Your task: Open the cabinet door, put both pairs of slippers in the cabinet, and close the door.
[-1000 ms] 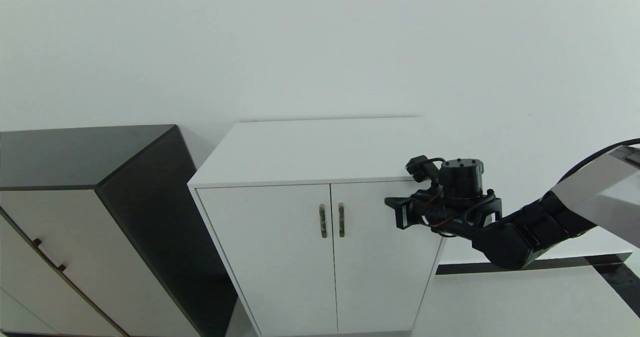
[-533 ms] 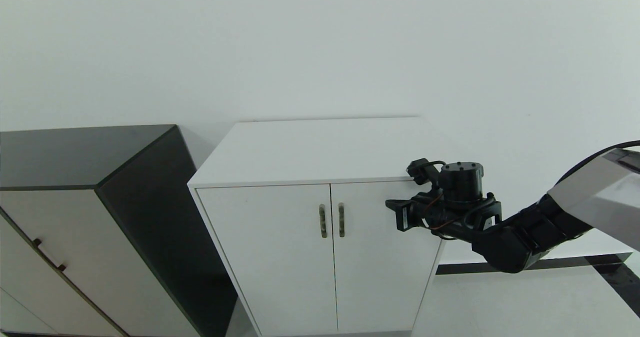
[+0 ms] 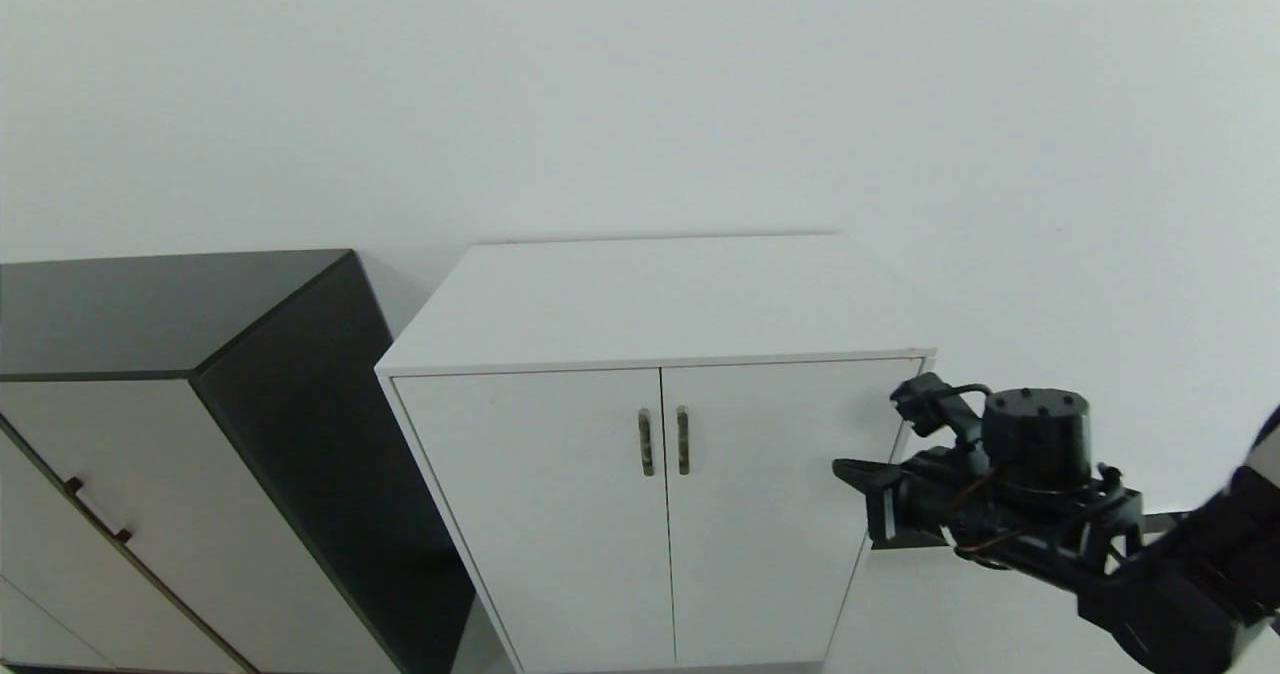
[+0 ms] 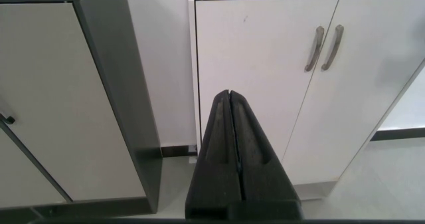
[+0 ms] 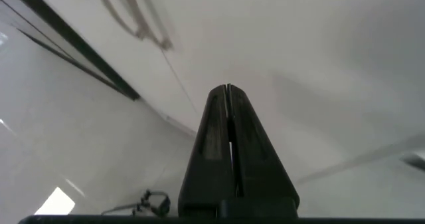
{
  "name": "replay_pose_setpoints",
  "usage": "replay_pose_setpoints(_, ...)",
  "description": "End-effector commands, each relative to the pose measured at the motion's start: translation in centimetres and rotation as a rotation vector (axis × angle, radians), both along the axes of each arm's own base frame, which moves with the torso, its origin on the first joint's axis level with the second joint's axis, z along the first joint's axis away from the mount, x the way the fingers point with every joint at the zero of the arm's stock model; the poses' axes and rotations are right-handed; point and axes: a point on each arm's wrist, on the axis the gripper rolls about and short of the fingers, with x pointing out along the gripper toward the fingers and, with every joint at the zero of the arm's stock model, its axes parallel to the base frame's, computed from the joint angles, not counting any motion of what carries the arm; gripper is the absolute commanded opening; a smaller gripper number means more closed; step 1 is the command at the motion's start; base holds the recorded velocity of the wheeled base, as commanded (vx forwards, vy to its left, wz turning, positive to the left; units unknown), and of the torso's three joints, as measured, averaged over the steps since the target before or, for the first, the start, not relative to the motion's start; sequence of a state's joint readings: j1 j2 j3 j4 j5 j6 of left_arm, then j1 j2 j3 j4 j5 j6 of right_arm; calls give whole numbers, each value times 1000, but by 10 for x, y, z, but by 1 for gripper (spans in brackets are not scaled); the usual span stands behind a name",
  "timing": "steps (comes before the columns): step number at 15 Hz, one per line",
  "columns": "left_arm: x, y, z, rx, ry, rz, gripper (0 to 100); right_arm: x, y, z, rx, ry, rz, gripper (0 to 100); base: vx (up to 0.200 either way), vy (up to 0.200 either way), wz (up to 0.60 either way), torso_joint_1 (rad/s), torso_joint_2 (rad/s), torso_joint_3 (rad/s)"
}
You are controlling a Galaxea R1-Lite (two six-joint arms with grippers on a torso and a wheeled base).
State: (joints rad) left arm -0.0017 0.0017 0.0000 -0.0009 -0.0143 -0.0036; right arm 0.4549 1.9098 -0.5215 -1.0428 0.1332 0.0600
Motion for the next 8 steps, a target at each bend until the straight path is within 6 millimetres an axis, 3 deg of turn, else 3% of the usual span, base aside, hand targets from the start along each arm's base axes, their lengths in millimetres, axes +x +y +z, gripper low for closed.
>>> replay_pose_setpoints(1, 0, 0, 0, -1, -1, 1, 0, -49, -43, 17, 3, -38, -98, 0, 0, 0, 0, 0, 0, 0)
replay_pose_setpoints(4, 0, 0, 0, -1, -1, 1, 0, -105, -90, 21, 3, -49, -231, 0, 0, 0, 0, 0, 0, 0)
replay_pose_setpoints(7, 0, 0, 0, -1, -1, 1, 0, -139, -118, 24, -13, -72, -423, 0, 0, 0, 0, 0, 0, 0)
replay_pose_setpoints(8, 0, 0, 0, -1, -1, 1, 0, -159, -126, 27, -20, -73, -479, 0, 0, 0, 0, 0, 0, 0)
